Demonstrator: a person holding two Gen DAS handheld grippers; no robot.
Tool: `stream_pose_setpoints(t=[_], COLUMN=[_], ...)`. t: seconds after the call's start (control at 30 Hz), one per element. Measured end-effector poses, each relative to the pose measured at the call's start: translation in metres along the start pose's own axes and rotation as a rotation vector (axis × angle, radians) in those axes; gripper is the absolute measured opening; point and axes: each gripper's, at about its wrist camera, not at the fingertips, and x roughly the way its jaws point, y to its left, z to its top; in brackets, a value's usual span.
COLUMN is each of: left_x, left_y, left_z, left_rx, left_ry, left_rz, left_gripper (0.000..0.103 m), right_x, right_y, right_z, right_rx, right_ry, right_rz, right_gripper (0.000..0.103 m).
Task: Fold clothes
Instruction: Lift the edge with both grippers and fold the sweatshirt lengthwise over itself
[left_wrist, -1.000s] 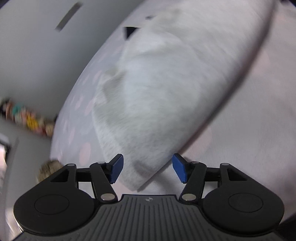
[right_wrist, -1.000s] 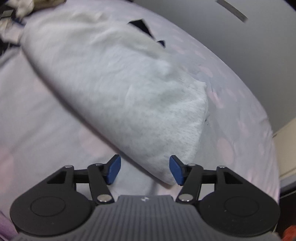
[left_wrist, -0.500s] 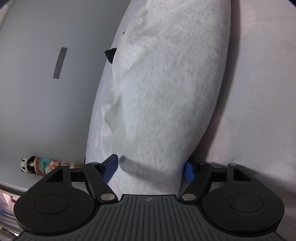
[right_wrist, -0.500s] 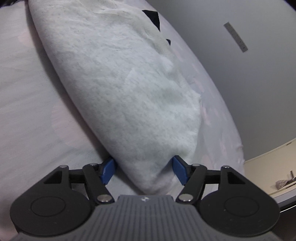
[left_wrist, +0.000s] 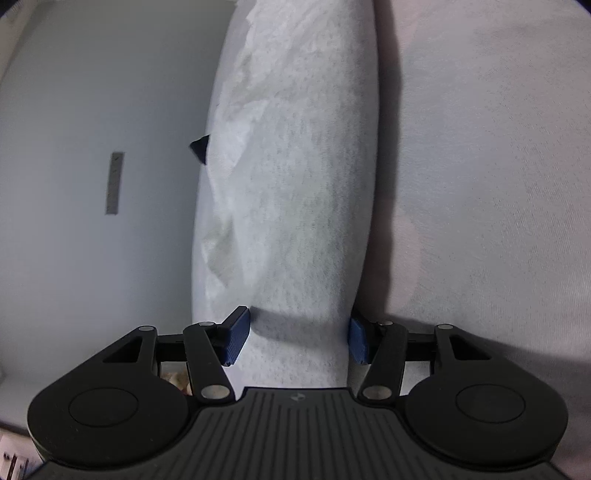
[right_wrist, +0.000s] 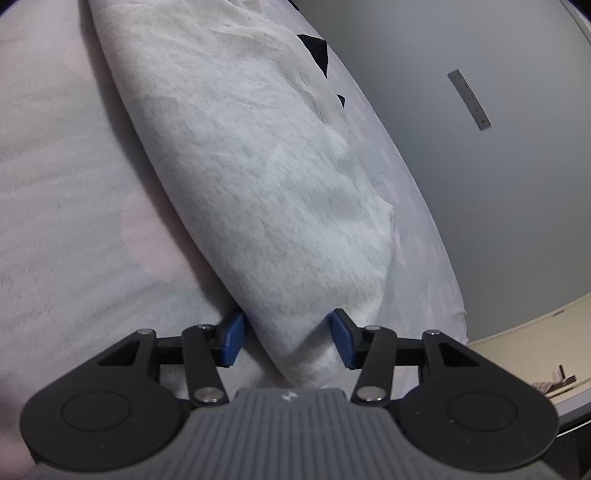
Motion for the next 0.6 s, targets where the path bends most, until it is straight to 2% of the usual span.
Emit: stream_pose_setpoints(t=[0.1,0.17,0.23,0.3,0.33,0.43,0.6], left_x=[0.011,0.013,0.011,0.008,0.006,-0.001,-0.018], left_y=[0.004,0.010,0.015,0.026,0.033,0.062,0.102], left_z=[0.006,0.009,0.009,0.007,0.006,0.003,0.001], left_rx=[-0.014,-0.047,-0.068,-0.090,-0.095,-0.128,-0.103], left_ry=[0.024,0.042,0.045,0.043,0.046,0.047,0.032], left_rz=[-0.003,-0.033,-0.062,-0.090,-0.101,-0.135,-0.166], left_gripper=[0.050,0.035,0.026,0.015,0.009,0.006,0.005], right_x=[0.003,0.005,0.007,0.007,0.005,-0.005,-0.032], right_y=[0.004,0.007,0.010,0.006,0.001,-0.015,-0.051], right_z=[0.000,0.000,0.000,0.001,0.002,0.011,0.030], right_rx=[-0.001,-0.001,-0.001,-0.001,0.008,0.008,0.003], right_ry=[-0.004,-0.006,-0.008,-0.012,-0.016,-0.026,-0.020], right_rz=[-0.016,-0.026,-0.037,-0.043,-0.038,-0.038,0.001], right_gripper=[0.048,0.045,0.041,0.027,0.024,0.016,0.006])
